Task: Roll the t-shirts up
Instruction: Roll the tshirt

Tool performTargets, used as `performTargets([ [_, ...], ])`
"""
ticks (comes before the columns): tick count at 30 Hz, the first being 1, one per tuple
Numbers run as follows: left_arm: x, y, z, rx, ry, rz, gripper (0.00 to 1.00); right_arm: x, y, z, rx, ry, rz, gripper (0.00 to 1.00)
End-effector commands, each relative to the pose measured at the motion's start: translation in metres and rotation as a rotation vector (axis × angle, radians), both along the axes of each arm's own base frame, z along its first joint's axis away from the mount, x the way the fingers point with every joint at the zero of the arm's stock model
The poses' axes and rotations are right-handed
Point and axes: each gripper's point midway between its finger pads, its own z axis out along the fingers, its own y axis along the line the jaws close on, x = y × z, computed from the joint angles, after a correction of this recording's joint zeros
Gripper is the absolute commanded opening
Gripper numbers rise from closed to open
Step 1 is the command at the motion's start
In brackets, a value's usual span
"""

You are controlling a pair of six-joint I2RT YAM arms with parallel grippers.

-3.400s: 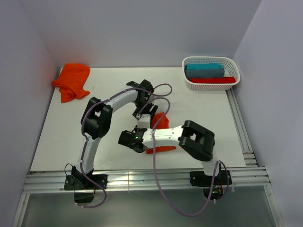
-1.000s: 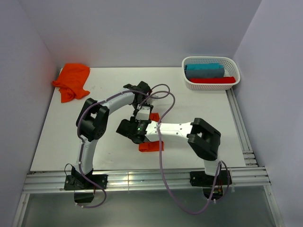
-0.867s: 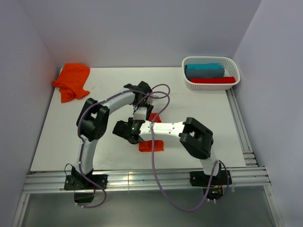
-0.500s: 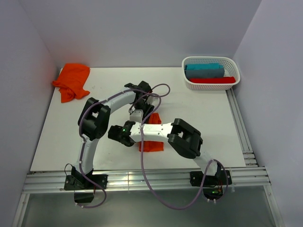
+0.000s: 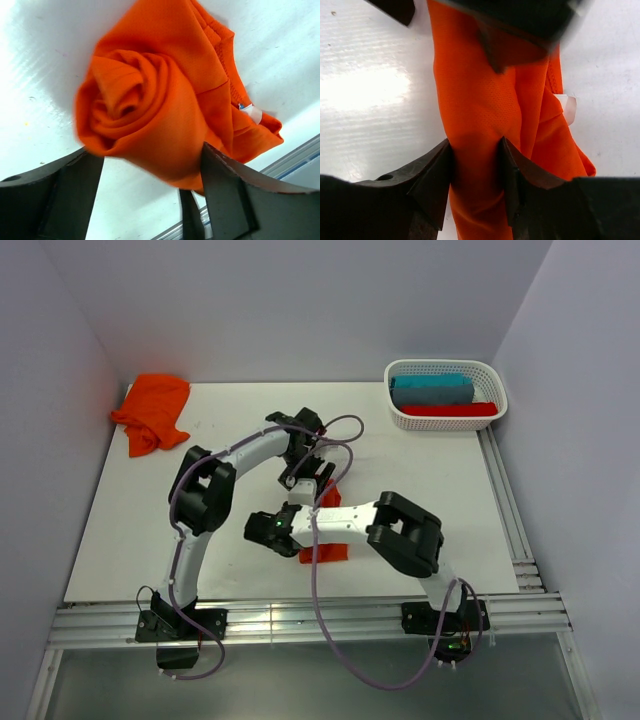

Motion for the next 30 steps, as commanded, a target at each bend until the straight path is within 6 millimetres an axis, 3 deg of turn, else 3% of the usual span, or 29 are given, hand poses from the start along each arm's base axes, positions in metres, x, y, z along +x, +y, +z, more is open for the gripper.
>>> performTargets([
  [1,0.016,-0.005,0.027,-0.059,-0.051,-0.024,0.82,-0.013,0.014,-0.012,0.194,0.084,0.013,0.46],
  [2,0.019,-0.008,0.035,-0.085,-0.064,-0.035,0.84,-0.017,0.005,-0.01,0.226,0.088,0.023,0.46],
  [3,0.019,-0.011,0.041,-0.113,-0.055,-0.037,0.84,-0.011,0.018,-0.006,0.319,0.064,0.031,0.45],
  [5,0.025,-0.009,0.057,-0.154,-0.083,-0.06,0.86,-0.014,0.009,-0.004,0.404,0.083,0.043,0.44],
  [7,0.028,-0.008,0.069,-0.202,-0.089,-0.063,0.87,-0.005,0.015,0.004,0.515,0.059,0.047,0.44],
  [8,0.029,-0.007,0.073,-0.217,-0.093,-0.066,0.87,-0.009,0.01,0.003,0.543,0.077,0.057,0.44],
  [9,0.031,-0.005,0.077,-0.24,-0.089,-0.06,0.87,-0.006,0.017,0.008,0.602,0.064,0.066,0.44],
  [10,0.029,-0.003,0.081,-0.253,-0.086,-0.061,0.87,-0.005,0.007,0.001,0.607,0.074,0.053,0.44],
  [12,0.031,0.003,0.087,-0.284,-0.09,-0.056,0.87,-0.004,0.014,0.009,0.704,0.075,0.071,0.44],
  [19,0.009,0.021,0.06,-0.309,-0.021,-0.052,0.86,-0.006,0.007,0.003,0.924,0.086,0.068,0.43],
  [30,-0.003,0.017,0.019,-0.33,0.046,-0.007,0.85,-0.013,0.003,0.001,1.101,0.083,0.074,0.43],
])
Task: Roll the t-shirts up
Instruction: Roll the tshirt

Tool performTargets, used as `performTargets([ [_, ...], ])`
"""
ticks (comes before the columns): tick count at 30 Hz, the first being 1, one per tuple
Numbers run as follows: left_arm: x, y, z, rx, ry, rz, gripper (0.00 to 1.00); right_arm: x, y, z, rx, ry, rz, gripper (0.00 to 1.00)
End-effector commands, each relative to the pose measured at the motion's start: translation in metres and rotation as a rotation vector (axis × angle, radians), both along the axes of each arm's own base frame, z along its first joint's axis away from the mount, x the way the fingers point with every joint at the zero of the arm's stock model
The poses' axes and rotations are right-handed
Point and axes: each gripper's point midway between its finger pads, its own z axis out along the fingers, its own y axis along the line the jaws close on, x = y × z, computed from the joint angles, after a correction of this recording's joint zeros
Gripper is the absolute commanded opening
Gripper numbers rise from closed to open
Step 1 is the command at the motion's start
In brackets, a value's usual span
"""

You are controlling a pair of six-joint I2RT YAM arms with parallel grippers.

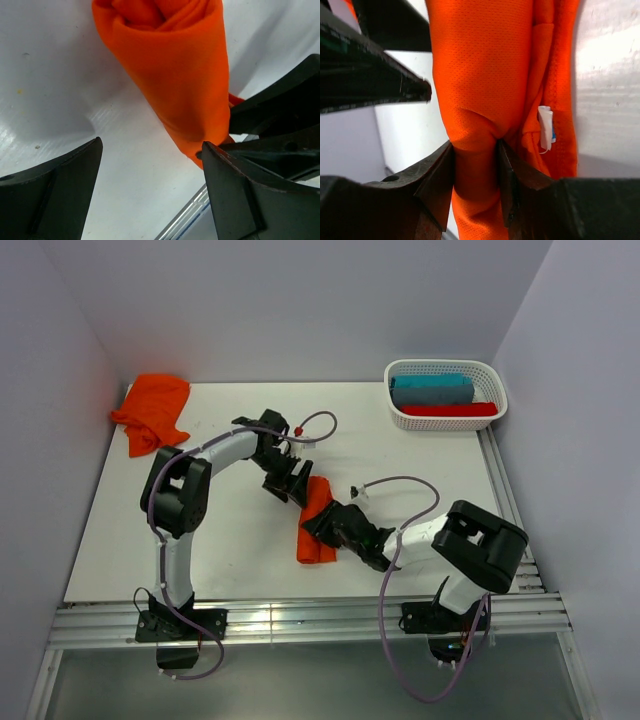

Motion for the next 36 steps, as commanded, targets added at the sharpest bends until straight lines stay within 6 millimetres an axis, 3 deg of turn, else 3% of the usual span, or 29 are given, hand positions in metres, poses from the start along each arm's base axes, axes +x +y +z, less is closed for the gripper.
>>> performTargets([
  [1,0.011,-0.013,0.006,-0.065,-0.044,0.014,0.85,-0.015,0.0,-0.012,0.051,0.05,0.04,0.43],
  [9,0.017,-0.021,-0.012,-0.018,-0.034,0.063,0.8,-0.017,0.007,-0.012,0.123,0.065,0.064,0.43],
  [12,0.016,-0.021,-0.022,0.032,-0.034,0.076,0.75,-0.016,0.007,-0.012,0.145,0.071,0.066,0.43],
  [18,0.022,-0.021,-0.023,0.114,-0.067,0.083,0.61,-0.014,0.002,-0.017,0.174,0.088,0.053,0.43],
  [23,0.02,-0.016,-0.033,0.261,-0.118,0.074,0.47,-0.011,-0.005,-0.027,0.079,0.117,0.026,0.56],
  [25,0.02,-0.014,-0.034,0.295,-0.133,0.074,0.45,-0.004,-0.003,-0.017,0.063,0.093,0.022,0.61],
  [26,0.02,-0.014,-0.035,0.317,-0.146,0.072,0.44,-0.007,-0.008,-0.022,0.017,0.107,0.022,0.62],
  [27,0.019,-0.013,-0.035,0.328,-0.146,0.07,0.43,0.0,-0.006,-0.012,0.015,0.082,0.009,0.64],
  [29,0.021,-0.013,-0.036,0.349,-0.159,0.069,0.43,-0.001,-0.016,-0.016,-0.063,0.099,0.003,0.65],
  [31,0.023,-0.012,-0.036,0.37,-0.175,0.071,0.43,0.004,-0.013,0.001,-0.085,0.071,-0.009,0.66],
  [32,0.023,-0.013,-0.036,0.377,-0.173,0.066,0.43,0.003,-0.024,-0.005,-0.162,0.079,-0.025,0.67],
  [33,0.023,-0.012,-0.036,0.384,-0.174,0.067,0.42,0.008,-0.02,0.009,-0.16,0.059,-0.032,0.67],
  [36,0.024,-0.013,-0.037,0.404,-0.175,0.063,0.42,0.009,-0.027,0.022,-0.271,0.045,-0.058,0.67],
])
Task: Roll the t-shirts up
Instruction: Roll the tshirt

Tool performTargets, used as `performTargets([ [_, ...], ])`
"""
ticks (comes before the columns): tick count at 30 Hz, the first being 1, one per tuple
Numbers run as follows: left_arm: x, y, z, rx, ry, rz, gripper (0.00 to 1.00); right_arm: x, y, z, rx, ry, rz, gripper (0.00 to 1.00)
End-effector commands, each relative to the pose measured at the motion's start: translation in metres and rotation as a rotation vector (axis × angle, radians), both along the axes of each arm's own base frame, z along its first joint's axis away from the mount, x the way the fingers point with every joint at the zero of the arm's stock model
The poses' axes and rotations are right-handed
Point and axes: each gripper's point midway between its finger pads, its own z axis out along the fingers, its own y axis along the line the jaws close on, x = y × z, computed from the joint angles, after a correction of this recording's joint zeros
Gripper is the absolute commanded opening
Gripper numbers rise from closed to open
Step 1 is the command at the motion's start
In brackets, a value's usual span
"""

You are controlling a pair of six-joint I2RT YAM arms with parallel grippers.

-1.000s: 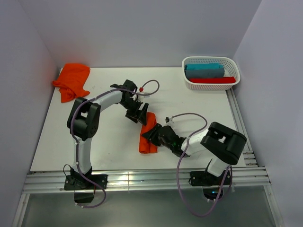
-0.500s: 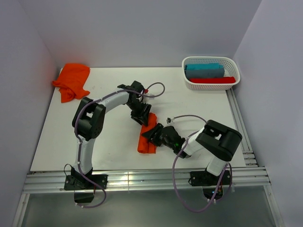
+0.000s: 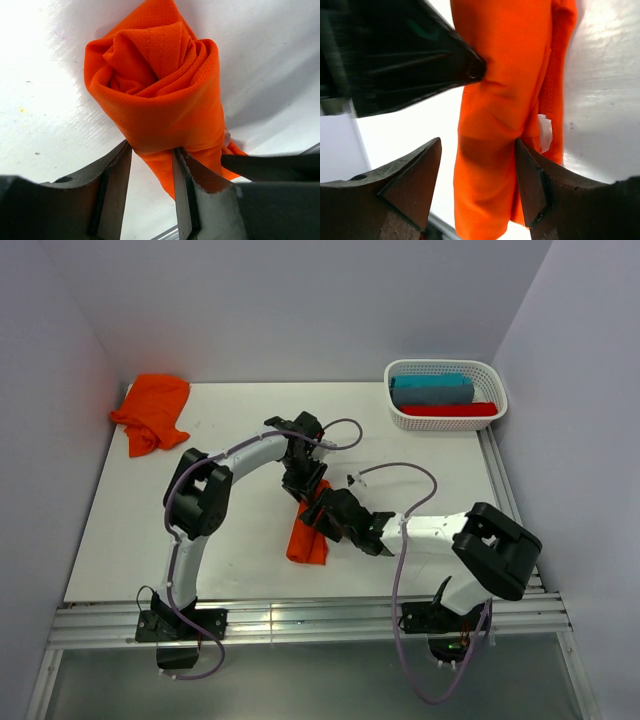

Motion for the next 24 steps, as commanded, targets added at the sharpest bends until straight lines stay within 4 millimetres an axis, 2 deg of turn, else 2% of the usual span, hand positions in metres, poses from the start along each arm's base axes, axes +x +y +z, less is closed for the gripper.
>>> performTargets([
  [1,0.015,0.013,-0.025,0.129,-0.058,0.015,0.42,-0.003,-0.033,0.002,-0.26,-0.002,-0.046,0.67],
  [2,0.015,0.012,-0.025,0.133,-0.059,0.012,0.42,-0.002,-0.024,0.015,-0.266,-0.022,-0.039,0.68],
  [3,0.014,0.012,-0.026,0.138,-0.056,0.015,0.42,0.001,-0.028,0.019,-0.299,-0.041,-0.059,0.68],
  [7,0.01,0.008,-0.027,0.159,-0.058,0.004,0.42,-0.002,-0.029,0.029,-0.412,-0.052,-0.063,0.66],
  [10,0.008,0.006,-0.029,0.172,-0.053,-0.002,0.42,0.003,-0.02,0.036,-0.48,-0.081,-0.071,0.58],
  [17,0.005,0.002,-0.027,0.179,-0.053,-0.008,0.43,0.005,-0.015,0.015,-0.691,-0.027,-0.063,0.53],
  [24,0.006,0.004,-0.026,0.183,-0.053,-0.008,0.45,-0.003,-0.022,-0.002,-0.746,0.006,-0.074,0.47],
])
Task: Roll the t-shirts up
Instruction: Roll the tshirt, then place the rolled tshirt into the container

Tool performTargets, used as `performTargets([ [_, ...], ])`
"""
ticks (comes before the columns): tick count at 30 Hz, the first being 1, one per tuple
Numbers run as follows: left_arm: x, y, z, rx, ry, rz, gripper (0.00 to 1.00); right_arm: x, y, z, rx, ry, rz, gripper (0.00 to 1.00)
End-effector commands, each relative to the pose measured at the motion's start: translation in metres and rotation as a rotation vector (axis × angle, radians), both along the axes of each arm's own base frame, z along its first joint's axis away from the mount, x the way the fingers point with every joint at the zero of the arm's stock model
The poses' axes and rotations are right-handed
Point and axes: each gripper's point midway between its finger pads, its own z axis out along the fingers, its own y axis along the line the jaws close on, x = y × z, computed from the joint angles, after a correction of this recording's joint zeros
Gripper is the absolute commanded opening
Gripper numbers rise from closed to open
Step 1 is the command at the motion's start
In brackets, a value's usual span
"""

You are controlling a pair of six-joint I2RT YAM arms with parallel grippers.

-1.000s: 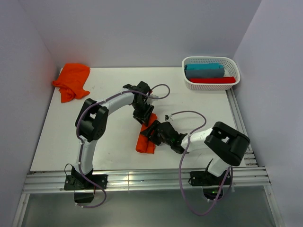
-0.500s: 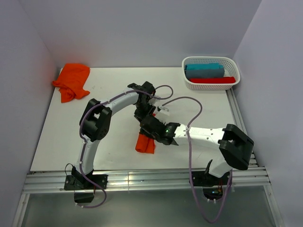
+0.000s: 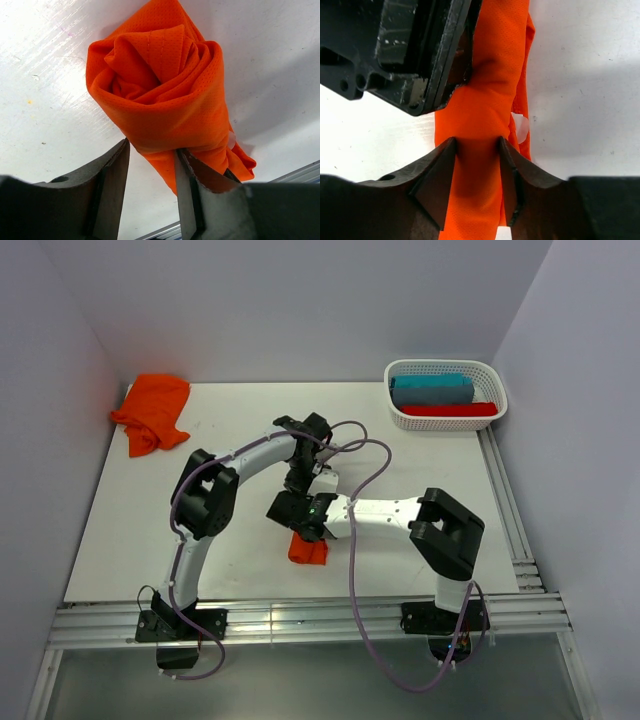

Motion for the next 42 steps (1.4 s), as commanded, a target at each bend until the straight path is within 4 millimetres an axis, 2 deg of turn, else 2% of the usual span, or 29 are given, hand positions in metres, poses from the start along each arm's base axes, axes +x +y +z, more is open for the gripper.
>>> performTargets([
  [1,0.006,0.004,-0.026,0.073,-0.025,-0.012,0.46,-0.004,-0.017,-0.003,-0.084,0.001,-0.022,0.45],
  [5,0.008,0.001,-0.021,0.054,-0.035,-0.023,0.55,-0.01,-0.022,-0.013,-0.054,0.014,-0.026,0.41],
  [6,0.009,0.0,-0.019,0.046,-0.037,-0.025,0.62,-0.012,-0.021,-0.014,-0.043,0.017,-0.025,0.4],
  [10,0.011,-0.009,0.001,-0.011,-0.052,-0.05,0.74,-0.014,-0.024,-0.021,-0.001,0.023,-0.039,0.37],
  [14,0.011,-0.02,0.026,-0.119,-0.031,-0.077,0.77,-0.017,-0.028,-0.027,0.046,0.028,-0.038,0.37],
  [19,0.011,-0.017,0.05,-0.24,-0.001,-0.078,0.77,-0.018,-0.029,-0.036,0.144,0.019,-0.021,0.36],
  [21,0.01,-0.016,0.053,-0.273,0.009,-0.087,0.78,-0.019,-0.03,-0.038,0.169,0.022,-0.014,0.36],
  [24,0.006,-0.011,0.045,-0.278,0.032,-0.085,0.78,-0.021,-0.032,-0.042,0.213,0.021,-0.01,0.36],
  [28,0.0,-0.003,0.021,-0.246,0.057,-0.074,0.77,-0.022,-0.035,-0.044,0.275,0.011,-0.007,0.36],
  [35,0.011,0.006,-0.009,-0.174,0.04,-0.014,0.68,-0.022,-0.038,-0.044,0.313,0.01,-0.009,0.38],
  [38,0.015,0.009,-0.017,-0.138,0.027,0.022,0.6,-0.019,-0.039,-0.041,0.311,0.009,-0.017,0.45],
  [42,0.016,0.015,-0.023,-0.082,0.004,0.033,0.58,-0.014,-0.042,-0.033,0.286,0.005,-0.04,0.61],
])
